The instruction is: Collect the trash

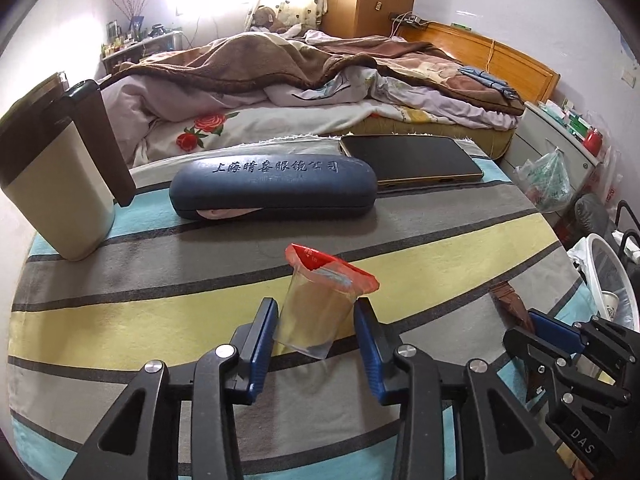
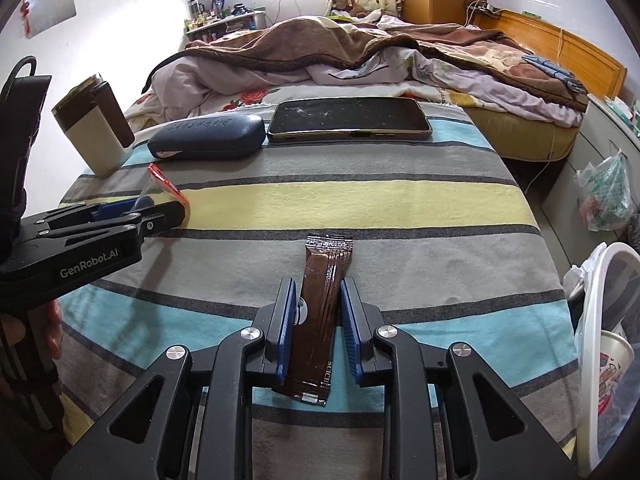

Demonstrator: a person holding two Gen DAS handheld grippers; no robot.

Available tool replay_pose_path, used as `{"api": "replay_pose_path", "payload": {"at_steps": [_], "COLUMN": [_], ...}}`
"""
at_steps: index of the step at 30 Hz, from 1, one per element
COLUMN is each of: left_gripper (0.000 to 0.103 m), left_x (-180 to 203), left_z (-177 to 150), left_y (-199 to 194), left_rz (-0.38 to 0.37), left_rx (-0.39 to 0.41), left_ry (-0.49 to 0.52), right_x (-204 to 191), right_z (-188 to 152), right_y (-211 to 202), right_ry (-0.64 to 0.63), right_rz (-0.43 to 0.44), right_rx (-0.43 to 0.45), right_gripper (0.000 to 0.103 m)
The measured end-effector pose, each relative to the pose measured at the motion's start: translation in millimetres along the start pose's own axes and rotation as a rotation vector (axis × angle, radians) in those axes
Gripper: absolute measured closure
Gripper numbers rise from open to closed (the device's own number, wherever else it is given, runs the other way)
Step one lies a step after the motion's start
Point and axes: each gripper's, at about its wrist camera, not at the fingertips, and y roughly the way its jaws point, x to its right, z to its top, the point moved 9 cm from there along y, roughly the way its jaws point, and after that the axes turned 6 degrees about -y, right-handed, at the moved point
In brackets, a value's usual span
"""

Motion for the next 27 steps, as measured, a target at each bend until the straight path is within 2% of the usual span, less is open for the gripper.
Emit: {"api": "replay_pose_path", "payload": {"at_steps": [4, 20, 27], "left_gripper": [0.072, 0.073, 0.073], "left_x": [0.9, 18.3, 26.6], "left_z": [0.0, -10.5, -20.3], "left_y": [-0.4, -36.1, -56.4], "left_rz": [0.033, 0.028, 0.018], "left_rx": [0.009, 0.057, 0.072], "left_ry": [0.016, 0.018, 0.000], "right_x": [0.0, 5.0, 8.6], "right_z": [-0.4, -2.5, -5.6], "right_y": [-0.3, -8.7, -19.0], "right_ry": [0.001, -0.012, 0.002], "right_rz": [0.002, -0.024, -0.009], "right_rx": [0.001, 0.022, 0.047], "right_gripper": [0.078, 0.083, 0.083]}}
